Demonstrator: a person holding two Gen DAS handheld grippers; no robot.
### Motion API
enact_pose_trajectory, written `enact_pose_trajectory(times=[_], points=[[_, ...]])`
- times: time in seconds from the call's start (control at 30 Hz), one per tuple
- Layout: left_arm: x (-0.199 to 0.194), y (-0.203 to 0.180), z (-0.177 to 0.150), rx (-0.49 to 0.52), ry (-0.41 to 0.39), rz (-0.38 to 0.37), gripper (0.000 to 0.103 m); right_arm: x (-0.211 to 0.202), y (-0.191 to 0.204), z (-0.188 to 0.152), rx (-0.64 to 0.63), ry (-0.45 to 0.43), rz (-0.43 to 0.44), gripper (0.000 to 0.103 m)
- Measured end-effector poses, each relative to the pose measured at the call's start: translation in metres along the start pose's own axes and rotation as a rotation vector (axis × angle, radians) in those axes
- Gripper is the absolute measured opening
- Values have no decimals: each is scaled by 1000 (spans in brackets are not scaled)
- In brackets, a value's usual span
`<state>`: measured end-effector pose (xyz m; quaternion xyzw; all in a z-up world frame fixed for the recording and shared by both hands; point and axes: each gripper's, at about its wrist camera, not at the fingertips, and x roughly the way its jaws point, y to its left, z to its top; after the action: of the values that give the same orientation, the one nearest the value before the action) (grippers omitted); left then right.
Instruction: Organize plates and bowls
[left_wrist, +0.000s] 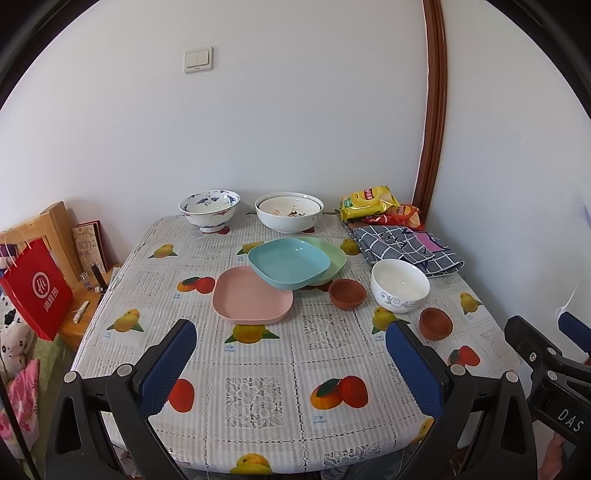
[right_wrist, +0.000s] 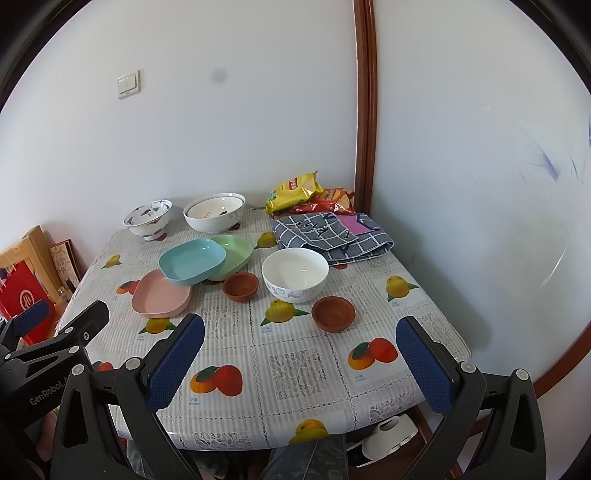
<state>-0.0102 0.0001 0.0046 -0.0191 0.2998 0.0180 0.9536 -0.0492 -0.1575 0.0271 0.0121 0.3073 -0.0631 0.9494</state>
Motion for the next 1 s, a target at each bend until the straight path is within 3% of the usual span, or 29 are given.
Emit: enact_pose_trajectory(times=[1.0], points=[[13,-2,9,6,15,-7,103,16,1,10,17,10,10,103]])
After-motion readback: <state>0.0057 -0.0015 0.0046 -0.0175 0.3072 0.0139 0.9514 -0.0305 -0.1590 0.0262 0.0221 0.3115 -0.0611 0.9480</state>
